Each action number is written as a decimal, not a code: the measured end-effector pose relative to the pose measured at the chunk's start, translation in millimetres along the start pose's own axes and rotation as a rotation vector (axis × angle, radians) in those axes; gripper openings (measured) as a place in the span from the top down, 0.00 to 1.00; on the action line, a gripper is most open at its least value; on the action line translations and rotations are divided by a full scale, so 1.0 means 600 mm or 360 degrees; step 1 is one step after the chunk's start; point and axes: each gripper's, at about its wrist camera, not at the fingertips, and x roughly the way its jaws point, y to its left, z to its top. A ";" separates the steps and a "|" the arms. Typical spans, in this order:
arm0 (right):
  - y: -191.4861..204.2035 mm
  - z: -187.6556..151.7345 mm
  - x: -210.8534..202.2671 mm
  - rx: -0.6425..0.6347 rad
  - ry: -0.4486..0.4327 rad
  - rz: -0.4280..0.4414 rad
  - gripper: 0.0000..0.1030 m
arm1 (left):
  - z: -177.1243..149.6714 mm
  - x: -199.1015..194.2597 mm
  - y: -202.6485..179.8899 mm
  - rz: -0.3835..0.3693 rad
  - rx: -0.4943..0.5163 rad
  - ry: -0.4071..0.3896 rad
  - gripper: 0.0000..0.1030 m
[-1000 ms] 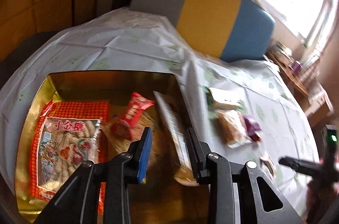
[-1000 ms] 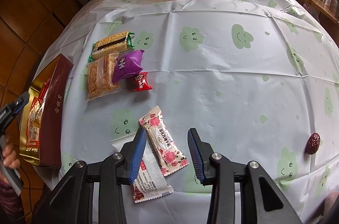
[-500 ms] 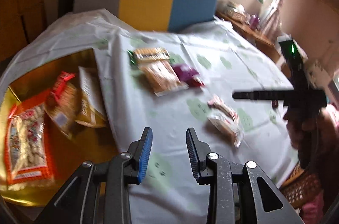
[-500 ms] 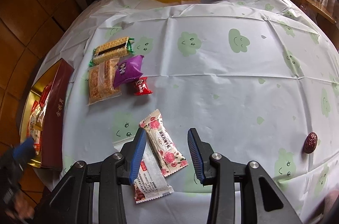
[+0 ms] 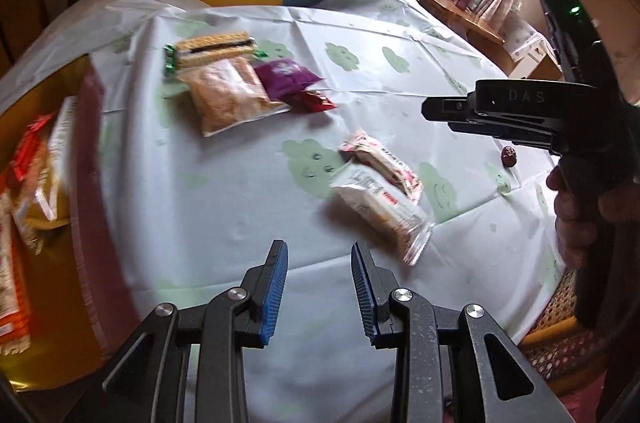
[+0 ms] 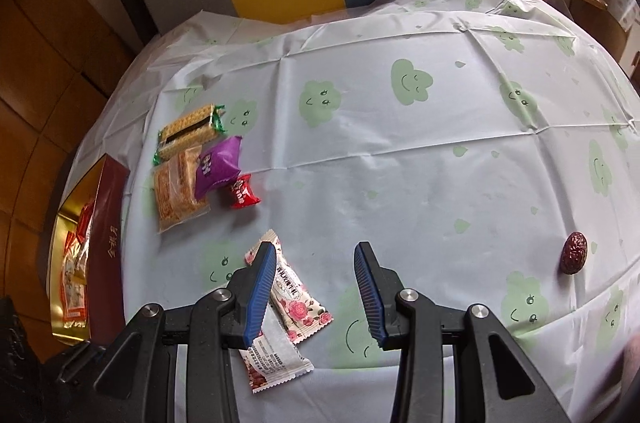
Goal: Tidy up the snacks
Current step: 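Move the left tool toward the white biscuit packet, then grasp the white biscuit packet with the left tool and lift it, then grasp the clear pastry pack with the right tool while the left tool holds the biscuit packet, then carry the white biscuit packet to the gold box while the right tool holds the pastry pack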
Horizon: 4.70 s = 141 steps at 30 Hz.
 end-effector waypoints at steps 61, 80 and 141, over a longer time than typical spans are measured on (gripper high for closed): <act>0.064 -0.024 0.023 -0.0292 0.0114 0.0124 0.60 | -0.093 -0.006 0.023 0.0111 0.0161 -0.0213 0.72; 0.269 0.056 0.109 -0.0765 0.0128 0.0117 0.43 | -0.096 -0.006 0.048 -0.0042 0.0048 -0.0232 0.71; 0.124 -0.067 0.108 -0.0924 0.0409 -0.0016 0.40 | -0.084 -0.015 0.043 0.0027 0.0036 -0.0036 0.59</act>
